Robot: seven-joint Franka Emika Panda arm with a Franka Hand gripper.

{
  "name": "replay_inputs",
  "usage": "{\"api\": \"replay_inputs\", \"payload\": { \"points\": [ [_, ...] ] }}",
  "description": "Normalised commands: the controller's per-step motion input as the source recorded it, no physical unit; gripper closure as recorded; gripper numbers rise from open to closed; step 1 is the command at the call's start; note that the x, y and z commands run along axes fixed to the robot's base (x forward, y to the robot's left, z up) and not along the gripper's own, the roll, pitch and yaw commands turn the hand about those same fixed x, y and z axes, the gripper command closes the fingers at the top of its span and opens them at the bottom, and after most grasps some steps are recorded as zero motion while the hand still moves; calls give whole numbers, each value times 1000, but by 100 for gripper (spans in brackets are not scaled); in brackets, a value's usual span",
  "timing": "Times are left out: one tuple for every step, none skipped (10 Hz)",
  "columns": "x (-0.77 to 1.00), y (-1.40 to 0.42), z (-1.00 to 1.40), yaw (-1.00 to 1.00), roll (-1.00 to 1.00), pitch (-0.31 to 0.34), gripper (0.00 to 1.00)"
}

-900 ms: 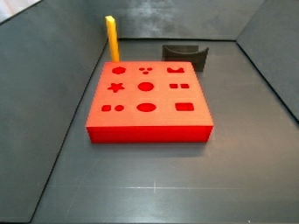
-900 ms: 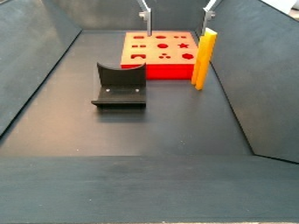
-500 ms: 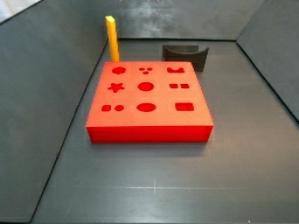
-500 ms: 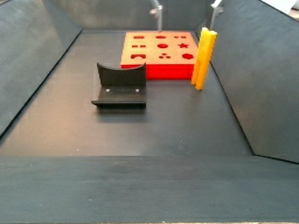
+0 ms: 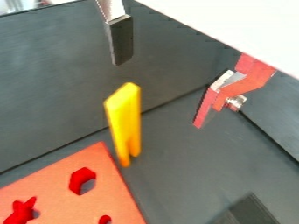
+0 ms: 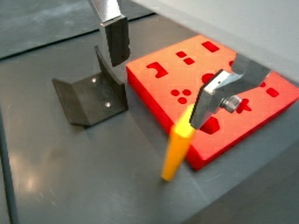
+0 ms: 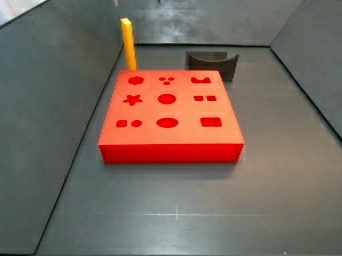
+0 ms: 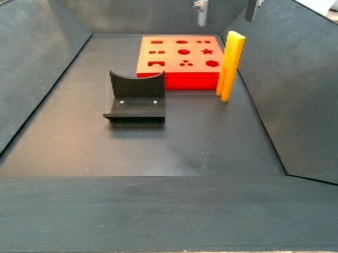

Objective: Pick up the square-circle object. Move up. Rotate the square-circle object. Move to above the board. Insert the square-circle object.
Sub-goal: Pick up the square-circle object.

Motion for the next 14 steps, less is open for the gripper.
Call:
{"api": "replay_inputs", "payload": {
  "points": [
    [-146, -331, -331, 340, 171, -80, 0],
    [-31, -189, -666, 243, 124, -39, 0],
    [-223, -69, -831, 146, 63, -91, 0],
    [-26, 0, -834, 60, 0, -43, 0],
    [0, 0, -771, 0, 0, -34, 0],
    [-37, 0, -657, 0, -47, -59, 0],
    [-26, 0, -494, 57, -4, -69, 0],
    [-126, 0, -166, 6, -34, -99, 0],
    [0, 0, 0, 0, 0, 0, 0],
    [0, 0, 0, 0, 0, 0, 100],
    [0, 0, 0, 0, 0, 0, 100],
    [0, 0, 0, 0, 0, 0, 100],
    [0, 0, 0, 0, 0, 0, 100],
    [0, 0, 0, 0, 0, 0, 100]
  ]
}}
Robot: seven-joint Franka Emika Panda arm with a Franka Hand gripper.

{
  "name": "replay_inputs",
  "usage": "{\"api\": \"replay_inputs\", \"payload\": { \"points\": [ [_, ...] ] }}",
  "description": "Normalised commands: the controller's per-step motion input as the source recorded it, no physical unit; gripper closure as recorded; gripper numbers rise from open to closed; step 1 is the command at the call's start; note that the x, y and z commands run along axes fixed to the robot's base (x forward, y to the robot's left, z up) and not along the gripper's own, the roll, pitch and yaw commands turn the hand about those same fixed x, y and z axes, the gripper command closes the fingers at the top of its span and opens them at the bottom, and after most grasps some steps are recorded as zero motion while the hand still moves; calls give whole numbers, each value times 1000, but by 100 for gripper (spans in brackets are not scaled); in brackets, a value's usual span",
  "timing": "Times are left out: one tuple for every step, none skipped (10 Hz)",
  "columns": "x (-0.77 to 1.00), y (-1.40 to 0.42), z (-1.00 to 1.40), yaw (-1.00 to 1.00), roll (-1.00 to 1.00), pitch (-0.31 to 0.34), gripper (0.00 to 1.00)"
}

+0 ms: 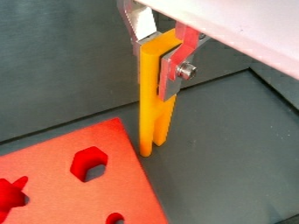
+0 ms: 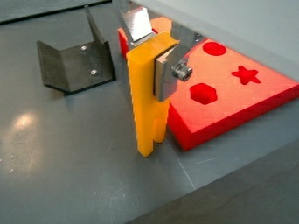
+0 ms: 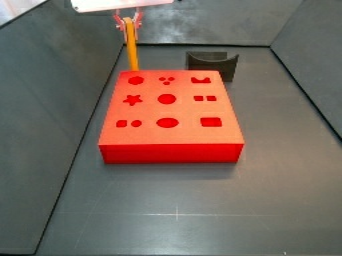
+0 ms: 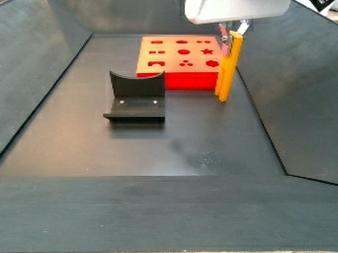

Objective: Pick up the square-circle object. Move up. Rotate the square-circle object. Move to above the board. Insert the square-circle object.
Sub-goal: Pick up the square-circle object, then move up, then rotate the square-circle object.

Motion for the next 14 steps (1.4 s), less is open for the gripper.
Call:
{"api": "replay_inputs", "payload": {
  "points": [
    [0, 0, 0, 0, 0, 0, 100],
    [0, 0, 0, 0, 0, 0, 100],
    [0, 0, 0, 0, 0, 0, 100],
    [0, 0, 0, 0, 0, 0, 100],
    [0, 0, 0, 0, 0, 0, 100],
    [0, 0, 0, 0, 0, 0, 100],
    [0, 0, 833, 0, 0, 0, 100],
    [-9, 2, 834, 1, 0, 7, 100],
    [-37, 4, 730, -1, 2, 44, 100],
    [-19, 5, 545, -5, 4, 58, 100],
    [-7, 4, 382, -8, 6, 62, 100],
    [585, 440, 1000, 0, 0, 0, 100],
    [675, 504, 1000, -4, -2, 16, 100],
    [528, 376, 855, -20, -23, 75, 100]
  ]
}}
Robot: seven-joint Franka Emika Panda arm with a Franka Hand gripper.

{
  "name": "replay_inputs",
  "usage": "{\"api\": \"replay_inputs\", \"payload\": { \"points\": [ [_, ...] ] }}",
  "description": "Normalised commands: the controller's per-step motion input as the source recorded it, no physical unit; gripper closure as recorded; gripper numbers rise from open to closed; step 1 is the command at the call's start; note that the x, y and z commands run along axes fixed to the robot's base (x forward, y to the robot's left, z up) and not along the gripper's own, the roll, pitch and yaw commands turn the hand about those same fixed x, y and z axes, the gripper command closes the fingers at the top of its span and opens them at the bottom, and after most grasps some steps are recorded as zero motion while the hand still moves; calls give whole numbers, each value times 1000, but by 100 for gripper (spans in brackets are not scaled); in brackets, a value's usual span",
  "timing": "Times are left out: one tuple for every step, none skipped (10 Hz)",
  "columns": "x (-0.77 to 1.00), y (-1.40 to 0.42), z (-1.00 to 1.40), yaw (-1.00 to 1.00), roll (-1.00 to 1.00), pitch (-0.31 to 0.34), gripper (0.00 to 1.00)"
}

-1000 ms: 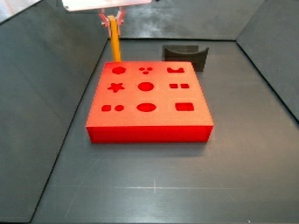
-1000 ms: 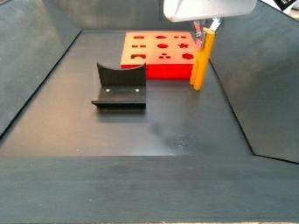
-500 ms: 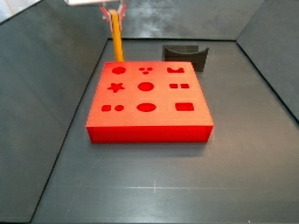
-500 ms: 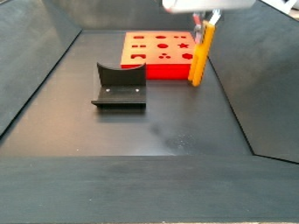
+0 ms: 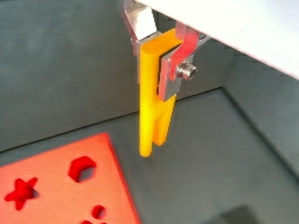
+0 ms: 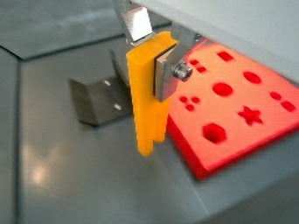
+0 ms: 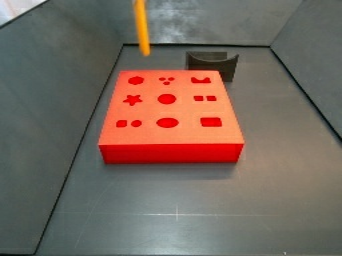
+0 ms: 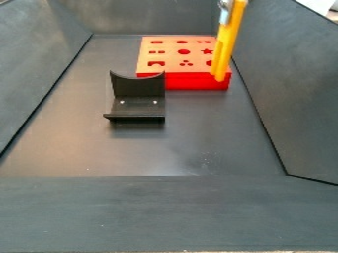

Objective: Pick up the square-circle object. Move up. Rotate the square-circle object. Move to above the board. Insert the square-circle object.
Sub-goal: Rotate the square-circle object.

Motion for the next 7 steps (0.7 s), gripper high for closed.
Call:
{"api": "replay_inputs", "payload": {
  "points": [
    [317, 173, 596, -22, -29, 102, 100],
    [172, 109, 392, -22, -37, 99, 100],
    [79, 80, 214, -26, -44, 68, 100],
    [0, 0, 0, -484, -166, 157, 100],
    [-2, -17, -31, -440, -164, 153, 100],
    [14, -10, -21, -305, -150, 135, 100],
    [73, 60, 0, -904, -125, 112, 100]
  ]
}}
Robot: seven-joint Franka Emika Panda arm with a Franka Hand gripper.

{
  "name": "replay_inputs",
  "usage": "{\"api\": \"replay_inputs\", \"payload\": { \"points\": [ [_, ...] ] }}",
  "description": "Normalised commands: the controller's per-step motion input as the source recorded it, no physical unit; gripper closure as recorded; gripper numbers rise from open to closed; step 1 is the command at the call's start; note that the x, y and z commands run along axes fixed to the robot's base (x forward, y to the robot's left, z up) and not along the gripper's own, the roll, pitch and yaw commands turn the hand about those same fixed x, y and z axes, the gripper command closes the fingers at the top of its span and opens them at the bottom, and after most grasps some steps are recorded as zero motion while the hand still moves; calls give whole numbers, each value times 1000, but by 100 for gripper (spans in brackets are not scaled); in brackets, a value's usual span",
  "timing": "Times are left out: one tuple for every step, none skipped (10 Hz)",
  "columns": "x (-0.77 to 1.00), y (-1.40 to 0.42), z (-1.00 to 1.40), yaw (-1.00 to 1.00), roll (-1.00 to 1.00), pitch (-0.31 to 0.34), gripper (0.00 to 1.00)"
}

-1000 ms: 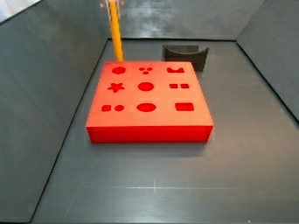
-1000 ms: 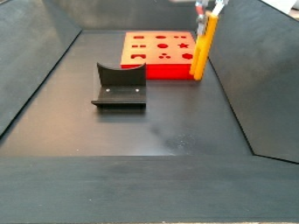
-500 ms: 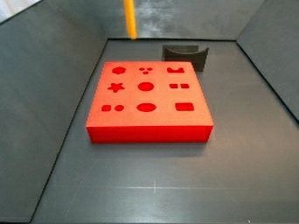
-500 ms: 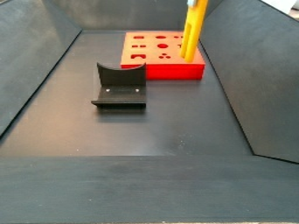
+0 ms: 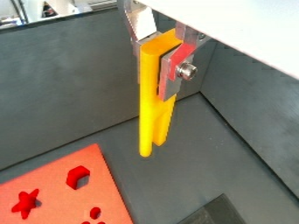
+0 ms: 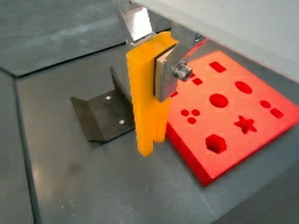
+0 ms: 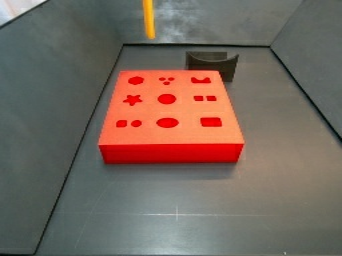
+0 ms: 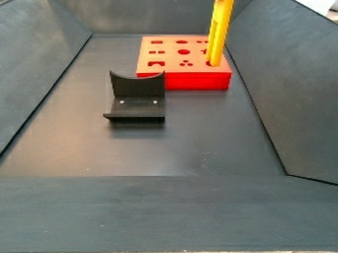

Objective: Pick up the square-circle object. Move up. Rotate the square-circle object. Move to above the board. Insert the square-circle object.
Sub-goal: Rotate the square-circle object.

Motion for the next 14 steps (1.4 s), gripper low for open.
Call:
{"api": "replay_inputs", "payload": {
  "points": [
    [78, 63, 8, -760, -114, 103, 100],
    [74, 53, 7, -538, -114, 104, 100],
    [69, 38, 7, -358, -113, 104, 100],
    [62, 32, 8, -232, -114, 104, 100],
    [0, 0, 0, -456, -114, 104, 100],
    [-1, -1, 0, -396, -114, 104, 100],
    [2, 0, 4, -290, -114, 100, 100],
    [0, 0, -1000, -199, -314, 95, 100],
    [15, 4, -1000, -120, -310, 71, 100],
    [35, 15, -1000, -84, -272, 26, 100],
    [33, 17, -1000, -62, -226, -5, 100],
    [29, 18, -1000, -50, -189, -32, 100],
    [26, 21, -1000, -38, -158, -59, 100],
    [27, 21, -1000, -34, -161, -69, 100]
  ]
}}
